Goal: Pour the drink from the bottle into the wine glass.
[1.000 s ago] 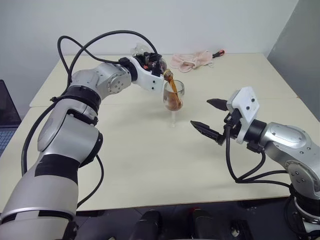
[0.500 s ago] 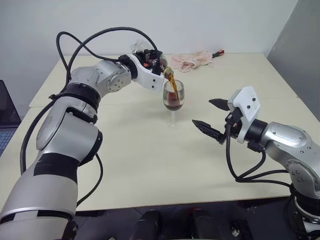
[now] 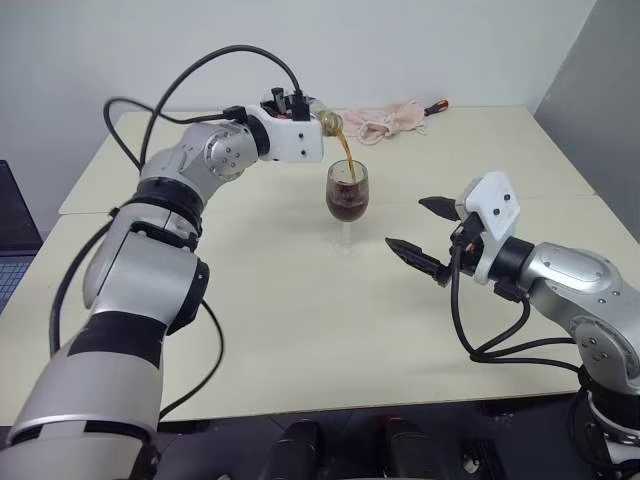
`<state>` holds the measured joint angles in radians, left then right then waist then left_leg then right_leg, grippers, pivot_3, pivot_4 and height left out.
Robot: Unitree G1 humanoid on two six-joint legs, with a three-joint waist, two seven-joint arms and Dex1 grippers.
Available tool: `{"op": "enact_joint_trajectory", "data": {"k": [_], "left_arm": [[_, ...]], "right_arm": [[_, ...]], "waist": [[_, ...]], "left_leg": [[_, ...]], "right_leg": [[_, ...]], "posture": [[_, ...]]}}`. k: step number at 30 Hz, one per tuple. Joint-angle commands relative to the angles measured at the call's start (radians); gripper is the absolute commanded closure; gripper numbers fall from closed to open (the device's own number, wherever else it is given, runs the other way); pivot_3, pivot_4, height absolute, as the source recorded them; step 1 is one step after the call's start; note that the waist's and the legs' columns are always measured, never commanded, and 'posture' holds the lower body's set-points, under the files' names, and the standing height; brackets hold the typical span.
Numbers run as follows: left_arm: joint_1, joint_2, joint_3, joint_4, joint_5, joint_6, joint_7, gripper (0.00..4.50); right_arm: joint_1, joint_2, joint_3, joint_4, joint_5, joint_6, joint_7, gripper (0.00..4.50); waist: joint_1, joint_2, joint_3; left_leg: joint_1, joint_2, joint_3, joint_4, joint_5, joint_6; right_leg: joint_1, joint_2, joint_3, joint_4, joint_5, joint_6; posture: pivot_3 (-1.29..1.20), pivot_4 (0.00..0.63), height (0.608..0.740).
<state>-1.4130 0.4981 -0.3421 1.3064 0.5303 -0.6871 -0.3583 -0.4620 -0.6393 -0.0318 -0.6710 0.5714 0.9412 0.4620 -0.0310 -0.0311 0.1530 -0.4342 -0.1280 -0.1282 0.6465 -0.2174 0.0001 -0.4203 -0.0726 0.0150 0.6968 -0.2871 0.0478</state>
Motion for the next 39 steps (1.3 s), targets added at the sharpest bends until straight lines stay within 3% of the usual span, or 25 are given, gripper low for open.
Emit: {"op": "enact_joint_trajectory", "data": {"k": [1,6,12,19,24,25,32,39], "left_arm": [[0.009,-0.008,0.106,-0.033,-0.142,0.055,-0.140,3.08],[0.100,-0.023,0.361,-0.070,-0.442,0.304,-0.304,3.08],[0.294,0.010,0.558,-0.251,-0.642,0.578,-0.250,3.08],[0.565,0.019,0.621,-0.601,-0.709,0.774,-0.156,3.08],[0.700,0.000,0.627,-0.782,-0.738,0.873,-0.113,3.08],[0.725,-0.010,0.632,-0.816,-0.748,0.892,-0.099,2.36],[0.844,-0.048,0.643,-0.981,-0.786,0.984,-0.026,0.09],[0.902,-0.008,0.670,-1.144,-0.822,1.075,-0.012,0.04]], "right_arm": [[-0.038,-0.008,-0.001,-0.005,-0.001,-0.031,0.022,0.00],[-0.187,0.028,0.038,0.057,0.002,-0.039,0.042,0.00],[-0.348,0.093,0.087,0.139,0.004,0.006,0.031,0.00],[-0.414,0.157,0.205,0.180,0.010,0.008,0.097,0.00],[-0.450,0.174,0.331,0.252,-0.092,0.059,0.058,0.00],[-0.453,0.174,0.346,0.267,-0.110,0.055,0.058,0.00],[-0.459,0.162,0.364,0.284,-0.154,0.038,0.105,0.00],[-0.467,0.154,0.348,0.304,-0.181,0.023,0.140,0.00]], "waist": [[-0.002,0.000,0.000],[-0.008,0.000,0.000],[-0.030,0.000,-0.001],[-0.028,0.000,-0.001],[-0.022,-0.002,-0.003],[-0.021,-0.002,-0.003],[-0.020,-0.002,-0.003],[-0.022,-0.002,-0.003]], "left_leg": [[0.000,0.000,0.000,0.000,0.000,0.000],[0.000,0.001,0.000,0.001,0.000,0.000],[0.000,0.001,-0.004,0.000,0.000,0.000],[0.000,0.001,-0.005,0.001,0.000,0.000],[0.000,0.000,-0.005,0.001,0.000,-0.001],[0.000,0.000,-0.005,0.001,0.000,-0.001],[0.000,0.000,-0.005,0.001,0.000,-0.001],[0.000,0.000,-0.005,0.001,0.000,-0.001]], "right_leg": [[0.000,0.000,0.000,0.000,0.000,0.000],[-0.001,0.000,0.000,0.001,0.000,0.000],[-0.001,0.000,0.000,0.002,0.000,0.000],[-0.001,0.000,0.001,0.002,0.000,-0.001],[0.000,0.000,0.000,0.001,0.000,-0.001],[0.000,0.000,0.000,0.001,0.000,-0.001],[0.000,0.000,0.000,0.001,0.000,-0.001],[0.000,0.000,0.000,0.001,0.000,-0.001]], "posture": [[0.00,0.150,0.740],[0.00,0.150,0.740],[0.00,0.150,0.740],[0.00,0.150,0.740],[0.00,0.150,0.740],[0.00,0.150,0.740],[0.00,0.150,0.740],[0.00,0.150,0.740]]}}
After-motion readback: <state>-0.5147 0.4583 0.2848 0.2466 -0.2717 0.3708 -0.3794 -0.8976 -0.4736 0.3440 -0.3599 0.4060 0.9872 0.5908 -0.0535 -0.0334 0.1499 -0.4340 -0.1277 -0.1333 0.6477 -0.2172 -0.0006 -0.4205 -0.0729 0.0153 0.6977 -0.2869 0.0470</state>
